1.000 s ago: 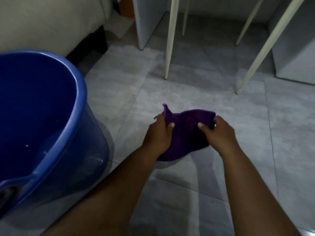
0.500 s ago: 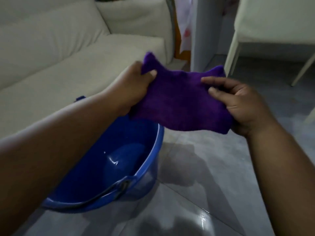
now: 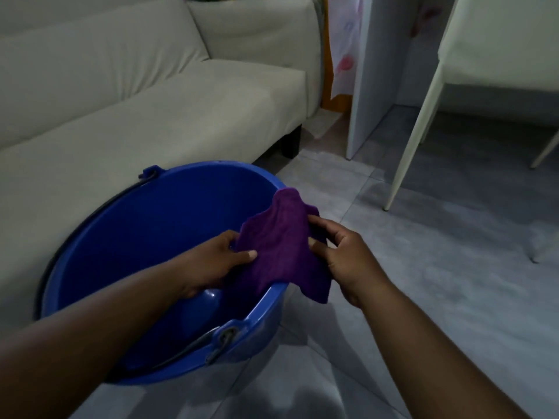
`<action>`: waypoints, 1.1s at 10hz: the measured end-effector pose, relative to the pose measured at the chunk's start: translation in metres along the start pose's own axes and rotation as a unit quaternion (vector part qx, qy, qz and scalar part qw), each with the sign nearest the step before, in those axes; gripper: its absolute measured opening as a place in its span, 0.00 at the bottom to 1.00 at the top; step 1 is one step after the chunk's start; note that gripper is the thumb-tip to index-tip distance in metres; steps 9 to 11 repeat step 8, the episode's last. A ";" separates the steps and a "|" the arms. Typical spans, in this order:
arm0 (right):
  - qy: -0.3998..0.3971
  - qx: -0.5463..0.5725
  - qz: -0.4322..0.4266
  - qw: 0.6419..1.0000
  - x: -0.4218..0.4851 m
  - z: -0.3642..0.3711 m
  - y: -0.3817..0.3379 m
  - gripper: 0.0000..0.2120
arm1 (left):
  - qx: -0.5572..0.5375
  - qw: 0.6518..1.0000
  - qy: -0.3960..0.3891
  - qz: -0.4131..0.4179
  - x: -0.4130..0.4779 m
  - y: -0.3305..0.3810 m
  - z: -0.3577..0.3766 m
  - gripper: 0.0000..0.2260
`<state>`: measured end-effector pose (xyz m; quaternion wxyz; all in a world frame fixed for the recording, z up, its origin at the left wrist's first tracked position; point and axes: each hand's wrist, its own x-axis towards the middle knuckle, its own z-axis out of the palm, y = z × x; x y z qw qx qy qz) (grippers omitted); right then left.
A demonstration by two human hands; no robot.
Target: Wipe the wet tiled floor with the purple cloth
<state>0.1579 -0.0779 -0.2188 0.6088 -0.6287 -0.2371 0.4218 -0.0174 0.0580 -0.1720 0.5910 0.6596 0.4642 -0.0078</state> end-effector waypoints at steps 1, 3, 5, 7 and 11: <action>0.030 0.001 -0.010 0.999 0.000 -0.002 0.003 0.22 | 0.038 0.999 -0.034 0.005 0.006 0.000 0.013 0.20; 0.013 -0.038 -0.012 0.999 -0.001 -0.003 0.010 0.23 | 0.047 0.997 -0.057 0.005 0.017 0.000 0.020 0.30; -0.001 -0.081 -0.030 0.996 -0.001 0.002 0.014 0.22 | 0.000 0.997 -0.075 0.010 0.020 0.002 0.024 0.32; -0.007 -0.170 -0.034 0.985 0.004 -0.009 0.018 0.21 | 0.026 0.998 -0.063 0.003 0.026 0.017 0.022 0.37; 0.068 -0.188 -0.037 0.979 0.019 -0.029 -0.006 0.22 | -0.034 0.999 -0.003 -0.002 0.032 0.038 0.017 0.37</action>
